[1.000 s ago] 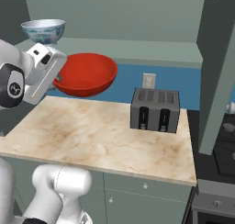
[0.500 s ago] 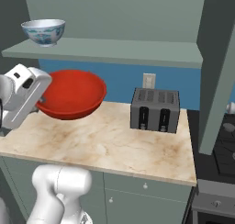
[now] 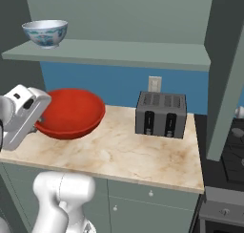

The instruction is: Pick up the bowls from the cabinet and place each bowl in front of a stool on the dining counter.

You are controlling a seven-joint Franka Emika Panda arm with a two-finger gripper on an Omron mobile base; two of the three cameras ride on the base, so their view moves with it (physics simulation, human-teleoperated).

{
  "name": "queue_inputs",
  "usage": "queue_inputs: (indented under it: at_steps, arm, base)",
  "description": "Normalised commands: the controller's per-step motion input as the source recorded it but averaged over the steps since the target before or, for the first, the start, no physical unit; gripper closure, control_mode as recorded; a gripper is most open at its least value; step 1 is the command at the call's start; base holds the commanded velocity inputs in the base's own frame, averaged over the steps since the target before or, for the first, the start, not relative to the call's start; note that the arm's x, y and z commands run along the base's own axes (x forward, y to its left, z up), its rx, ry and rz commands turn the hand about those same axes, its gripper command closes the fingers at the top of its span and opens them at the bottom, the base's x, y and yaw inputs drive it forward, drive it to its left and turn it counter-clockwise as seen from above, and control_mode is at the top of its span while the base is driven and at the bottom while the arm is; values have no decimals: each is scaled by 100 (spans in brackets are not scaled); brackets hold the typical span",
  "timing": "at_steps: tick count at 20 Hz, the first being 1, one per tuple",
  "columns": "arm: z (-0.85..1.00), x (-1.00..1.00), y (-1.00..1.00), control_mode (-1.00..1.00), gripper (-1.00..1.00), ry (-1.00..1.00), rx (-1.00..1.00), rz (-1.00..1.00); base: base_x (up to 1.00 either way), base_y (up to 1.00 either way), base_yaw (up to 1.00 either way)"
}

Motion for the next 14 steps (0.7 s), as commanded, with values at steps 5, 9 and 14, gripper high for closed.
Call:
queue_inputs:
  at_steps: [5,9,14]
  arm:
    - [-32,0,10,-100,100,8,-1,4]
    - [-43,5,4,-100,100,2,-4,0]
    - [-40,19,0,-100,100,0,-4,0]
  base:
    - [0,0,0]
    - [0,0,0]
    - [0,0,0]
